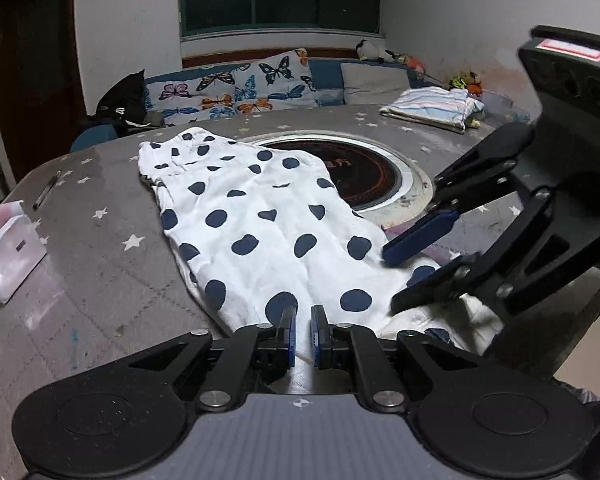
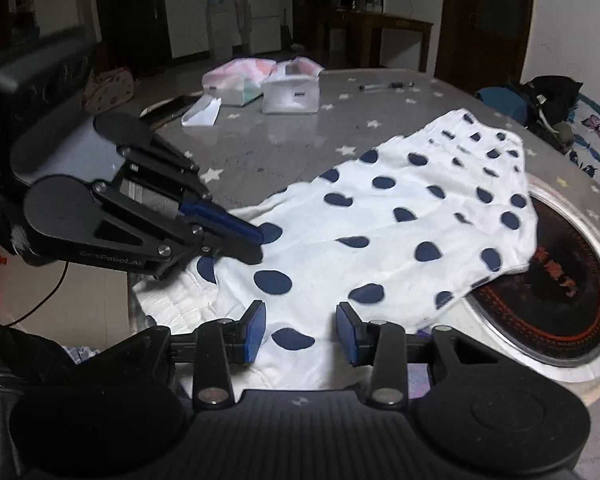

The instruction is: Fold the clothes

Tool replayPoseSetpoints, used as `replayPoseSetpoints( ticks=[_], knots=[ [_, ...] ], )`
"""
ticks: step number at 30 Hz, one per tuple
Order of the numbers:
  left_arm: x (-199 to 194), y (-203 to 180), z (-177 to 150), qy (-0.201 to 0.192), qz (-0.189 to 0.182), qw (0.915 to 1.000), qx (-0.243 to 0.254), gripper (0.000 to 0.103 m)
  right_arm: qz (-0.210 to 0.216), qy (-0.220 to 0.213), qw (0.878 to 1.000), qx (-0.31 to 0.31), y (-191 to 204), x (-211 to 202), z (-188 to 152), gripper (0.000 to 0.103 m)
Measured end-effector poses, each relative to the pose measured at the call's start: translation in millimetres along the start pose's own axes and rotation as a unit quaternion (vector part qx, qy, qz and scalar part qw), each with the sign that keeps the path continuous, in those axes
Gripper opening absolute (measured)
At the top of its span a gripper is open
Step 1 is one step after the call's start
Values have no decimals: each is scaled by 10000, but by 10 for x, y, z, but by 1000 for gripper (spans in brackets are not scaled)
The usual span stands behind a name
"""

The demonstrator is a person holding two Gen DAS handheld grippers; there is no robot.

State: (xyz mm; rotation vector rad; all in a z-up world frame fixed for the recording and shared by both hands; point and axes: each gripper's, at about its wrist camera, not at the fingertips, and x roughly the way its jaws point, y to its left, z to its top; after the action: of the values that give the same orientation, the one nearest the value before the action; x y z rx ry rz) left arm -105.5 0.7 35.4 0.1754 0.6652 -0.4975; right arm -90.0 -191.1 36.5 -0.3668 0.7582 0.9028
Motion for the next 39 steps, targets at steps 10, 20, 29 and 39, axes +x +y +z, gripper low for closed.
replayPoseSetpoints(
  ticks=[10, 20, 29, 39],
  knots=[
    [-34, -28, 15, -51, -2, 10000, -7, 11, -2, -80, 9997, 243, -29, -122, -116, 39],
    [-222, -209, -1, -47, -336, 9991, 272, 36, 106, -62, 9993, 359, -19, -65, -177, 40],
    [-223, -199, 75, -185, -306, 9992, 192, 38, 149, 4, 9993, 357, -54, -53, -162, 46],
    [96, 68, 215, -94, -159, 9988, -443, 38, -110, -174, 9985, 499, -381, -131, 73, 46]
  ],
)
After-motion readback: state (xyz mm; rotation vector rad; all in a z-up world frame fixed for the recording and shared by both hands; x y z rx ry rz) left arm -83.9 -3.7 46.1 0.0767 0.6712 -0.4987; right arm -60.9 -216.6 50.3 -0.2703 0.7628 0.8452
